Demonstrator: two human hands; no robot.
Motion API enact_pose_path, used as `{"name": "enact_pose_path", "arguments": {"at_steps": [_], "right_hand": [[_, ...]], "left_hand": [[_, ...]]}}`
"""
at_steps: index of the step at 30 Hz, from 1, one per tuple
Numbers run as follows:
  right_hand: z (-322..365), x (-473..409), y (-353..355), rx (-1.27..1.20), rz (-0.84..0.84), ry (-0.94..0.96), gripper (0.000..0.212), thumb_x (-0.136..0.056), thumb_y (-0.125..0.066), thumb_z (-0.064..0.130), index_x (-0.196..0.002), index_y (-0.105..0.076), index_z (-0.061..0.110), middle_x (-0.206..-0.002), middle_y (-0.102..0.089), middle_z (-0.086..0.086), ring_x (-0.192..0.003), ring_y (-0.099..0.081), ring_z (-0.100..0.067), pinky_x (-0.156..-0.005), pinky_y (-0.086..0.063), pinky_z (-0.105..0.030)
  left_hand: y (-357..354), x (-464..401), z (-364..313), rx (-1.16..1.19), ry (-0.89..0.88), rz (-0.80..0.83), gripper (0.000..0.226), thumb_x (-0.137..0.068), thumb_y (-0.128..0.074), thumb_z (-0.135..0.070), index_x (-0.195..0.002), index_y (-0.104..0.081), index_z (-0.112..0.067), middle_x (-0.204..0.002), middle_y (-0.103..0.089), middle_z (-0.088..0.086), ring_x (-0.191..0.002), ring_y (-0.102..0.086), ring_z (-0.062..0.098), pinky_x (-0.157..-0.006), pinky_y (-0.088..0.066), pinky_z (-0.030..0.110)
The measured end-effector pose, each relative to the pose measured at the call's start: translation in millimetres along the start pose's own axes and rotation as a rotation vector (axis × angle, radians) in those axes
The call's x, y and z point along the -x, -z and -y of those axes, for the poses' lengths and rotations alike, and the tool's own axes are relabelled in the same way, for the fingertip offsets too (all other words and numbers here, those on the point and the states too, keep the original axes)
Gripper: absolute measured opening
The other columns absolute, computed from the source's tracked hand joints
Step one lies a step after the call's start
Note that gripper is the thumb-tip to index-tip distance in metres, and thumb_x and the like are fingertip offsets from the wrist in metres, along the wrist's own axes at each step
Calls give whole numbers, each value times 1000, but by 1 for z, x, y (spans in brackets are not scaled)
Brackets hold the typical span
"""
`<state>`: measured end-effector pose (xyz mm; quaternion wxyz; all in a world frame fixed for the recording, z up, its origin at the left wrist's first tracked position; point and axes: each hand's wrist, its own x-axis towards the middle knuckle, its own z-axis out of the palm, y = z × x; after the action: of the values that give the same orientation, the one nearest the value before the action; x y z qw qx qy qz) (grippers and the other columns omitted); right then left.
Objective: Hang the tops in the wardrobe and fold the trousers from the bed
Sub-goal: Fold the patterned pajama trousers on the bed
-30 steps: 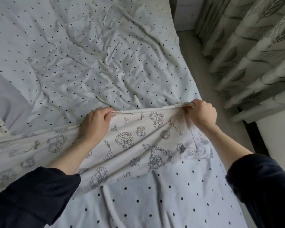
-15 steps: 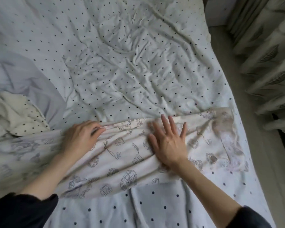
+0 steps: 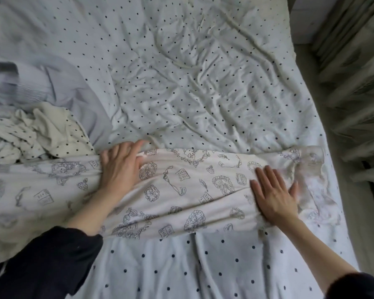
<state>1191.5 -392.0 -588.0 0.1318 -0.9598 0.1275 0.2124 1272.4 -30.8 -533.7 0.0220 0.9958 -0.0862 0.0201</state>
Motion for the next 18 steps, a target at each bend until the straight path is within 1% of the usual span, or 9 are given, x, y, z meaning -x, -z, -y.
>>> {"name": "enact_pose_path", "arguments": {"at_steps": [2, 4, 6, 8, 10, 11, 15, 16, 18], "right_hand": [[-7, 3, 2, 52, 7, -47, 59, -96, -13, 54, -150, -6, 33, -159, 3, 6, -145, 7, -11, -114, 11, -53], [2, 11, 5, 30, -10, -82, 56, -97, -13, 51, -150, -8, 33, -159, 1, 6, -146, 6, -14, -113, 8, -58], [24, 25, 5, -18, -56, -45, 55, -98, -14, 49, -150, -9, 33, -159, 1, 4, -146, 7, -16, -112, 9, -59], [55, 48, -1, -33, -96, 93, 55, -98, -17, 48, -150, -8, 33, -159, 1, 4, -146, 7, -16, -112, 9, -55], [93, 72, -11, -30, -97, 237, 56, -98, -20, 48, -150, -4, 34, -159, 4, 5, -145, 11, -14, -112, 11, -52], [111, 82, -16, -25, -86, 285, 57, -98, -20, 48, -150, -1, 33, -159, 7, 5, -144, 14, -12, -112, 13, -51], [170, 110, -33, 12, -76, 404, 57, -97, -11, 52, -150, 3, 33, -158, 12, 3, -144, 17, -15, -111, 17, -50], [182, 116, -36, 4, -75, 417, 58, -97, -10, 53, -150, 4, 33, -158, 12, 3, -143, 19, -14, -110, 18, -49], [210, 127, -42, -2, -63, 441, 59, -96, -11, 54, -150, 3, 33, -158, 12, 4, -141, 23, -14, -110, 19, -48]], "left_hand": [[3, 18, 7, -24, 14, 22, 55, -88, -57, -12, -140, -40, -20, -140, -46, 11, -128, -41, 29, -104, -24, 54], [6, 38, 9, -25, 44, 92, 56, -94, -46, -18, -147, -28, -22, -154, -24, 10, -142, -21, 32, -113, -9, 55], [7, 55, 5, -1, 87, 173, 51, -100, -26, -33, -148, -9, -27, -157, -1, 6, -145, 3, 29, -117, 2, 49], [10, 72, -3, 35, 128, 199, 51, -98, -7, -45, -147, -3, -28, -154, 10, 4, -143, 14, 27, -117, 8, 44], [14, 89, -10, 48, 124, 202, 60, -92, 2, -47, -148, -7, -28, -154, 7, 4, -143, 12, 28, -116, 9, 43], [17, 95, -10, 48, 100, 200, 61, -92, 0, -45, -148, -14, -26, -155, 0, 5, -144, 4, 29, -115, 5, 45], [37, 112, 10, 12, -54, 217, 53, -93, -23, -37, -137, -48, -20, -147, -39, 6, -135, -37, 29, -110, -23, 50], [43, 117, 21, -7, -65, 231, 51, -93, -26, -38, -136, -48, -22, -146, -41, 4, -134, -39, 27, -110, -23, 51], [56, 130, 55, -69, -38, 279, 54, -94, -18, -43, -142, -37, -27, -151, -30, -2, -141, -26, 24, -113, -4, 54]]}}
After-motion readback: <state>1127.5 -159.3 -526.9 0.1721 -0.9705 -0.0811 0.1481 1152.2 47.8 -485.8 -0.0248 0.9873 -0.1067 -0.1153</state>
